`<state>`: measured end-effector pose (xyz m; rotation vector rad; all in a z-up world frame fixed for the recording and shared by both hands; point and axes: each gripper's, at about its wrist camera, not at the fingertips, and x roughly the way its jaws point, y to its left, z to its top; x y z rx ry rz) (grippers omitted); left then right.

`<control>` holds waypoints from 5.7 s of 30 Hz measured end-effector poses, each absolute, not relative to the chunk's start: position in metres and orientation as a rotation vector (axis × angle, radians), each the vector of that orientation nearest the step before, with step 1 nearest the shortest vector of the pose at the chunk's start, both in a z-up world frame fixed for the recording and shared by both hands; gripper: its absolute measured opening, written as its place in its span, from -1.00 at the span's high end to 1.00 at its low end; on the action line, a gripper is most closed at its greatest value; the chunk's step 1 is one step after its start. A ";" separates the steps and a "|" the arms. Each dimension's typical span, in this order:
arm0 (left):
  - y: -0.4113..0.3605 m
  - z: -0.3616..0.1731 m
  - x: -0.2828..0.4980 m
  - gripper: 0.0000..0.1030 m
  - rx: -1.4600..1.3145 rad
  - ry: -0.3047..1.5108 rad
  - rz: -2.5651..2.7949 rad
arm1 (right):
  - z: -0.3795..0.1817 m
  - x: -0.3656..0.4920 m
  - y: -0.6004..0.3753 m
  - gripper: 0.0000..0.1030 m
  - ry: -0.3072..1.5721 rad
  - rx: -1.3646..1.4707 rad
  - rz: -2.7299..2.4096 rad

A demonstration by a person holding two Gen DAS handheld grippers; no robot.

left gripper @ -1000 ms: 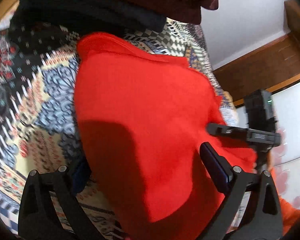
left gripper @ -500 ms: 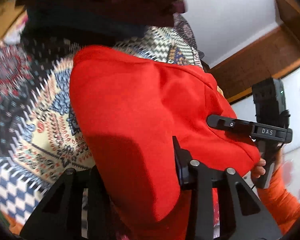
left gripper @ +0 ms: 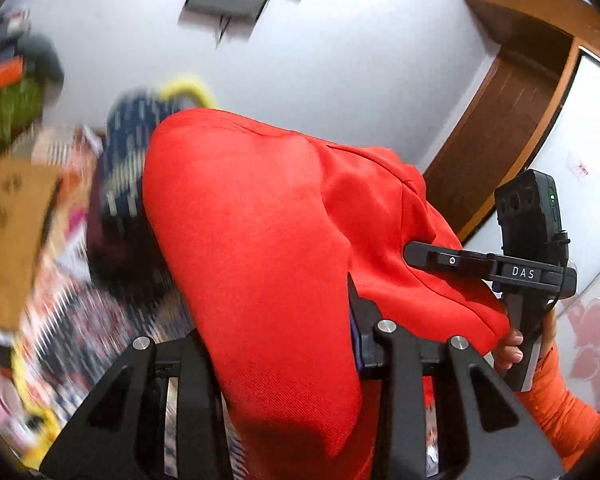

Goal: Fold large clothes

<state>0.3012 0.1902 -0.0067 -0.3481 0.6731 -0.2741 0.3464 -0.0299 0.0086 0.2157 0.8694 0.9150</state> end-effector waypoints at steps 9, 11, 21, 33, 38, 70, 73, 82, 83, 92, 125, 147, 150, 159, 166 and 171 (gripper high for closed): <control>0.231 0.095 0.374 0.30 -0.246 0.493 -0.203 | 0.072 0.412 0.018 0.44 0.689 0.237 0.896; 0.242 0.100 0.394 0.29 -0.235 0.488 -0.185 | 0.067 0.434 0.032 0.43 0.700 0.247 0.884; 0.321 -0.019 0.533 0.14 -0.348 0.838 -0.021 | -0.045 0.506 0.099 0.41 0.928 0.100 0.710; 0.312 -0.030 0.509 -0.61 -0.169 0.825 0.083 | -0.020 0.475 0.053 0.05 0.906 0.068 0.618; 0.293 -0.006 0.470 -0.61 -0.096 0.769 0.130 | 0.013 0.444 0.036 0.03 0.801 0.031 0.619; 0.122 0.081 0.132 -0.99 0.033 0.049 0.182 | 0.077 0.185 -0.045 -1.00 0.128 0.068 0.592; 0.122 0.077 0.127 -0.99 0.018 0.059 0.187 | 0.075 0.188 -0.044 -1.00 0.143 0.078 0.595; 0.125 0.067 0.129 -0.99 -0.004 0.075 0.202 | 0.071 0.185 -0.042 -1.00 0.150 0.050 0.597; 0.125 0.067 0.130 -0.99 -0.005 0.076 0.202 | 0.067 0.182 -0.044 -1.00 0.149 0.051 0.597; 0.125 0.063 0.134 -0.99 -0.004 0.081 0.199 | 0.059 0.182 -0.044 -1.00 0.167 0.040 0.592; 0.132 0.050 0.151 -0.99 -0.031 0.129 0.198 | 0.056 0.185 -0.044 -1.00 0.243 0.031 0.593; 0.132 0.051 0.149 -0.99 -0.049 0.142 0.139 | 0.058 0.183 -0.039 -1.00 0.234 0.028 0.593; 0.130 0.052 0.147 -0.99 -0.047 0.134 0.146 | 0.057 0.183 -0.039 -1.00 0.236 0.029 0.594; 0.134 0.052 0.145 -0.99 -0.066 0.136 0.142 | 0.057 0.183 -0.037 -1.00 0.242 0.031 0.593; 0.136 0.048 0.145 -0.99 -0.078 0.142 0.140 | 0.056 0.184 -0.034 -1.00 0.248 0.032 0.595; 0.140 0.046 0.145 -0.99 -0.085 0.143 0.141 | 0.053 0.186 -0.027 -1.00 0.263 0.025 0.594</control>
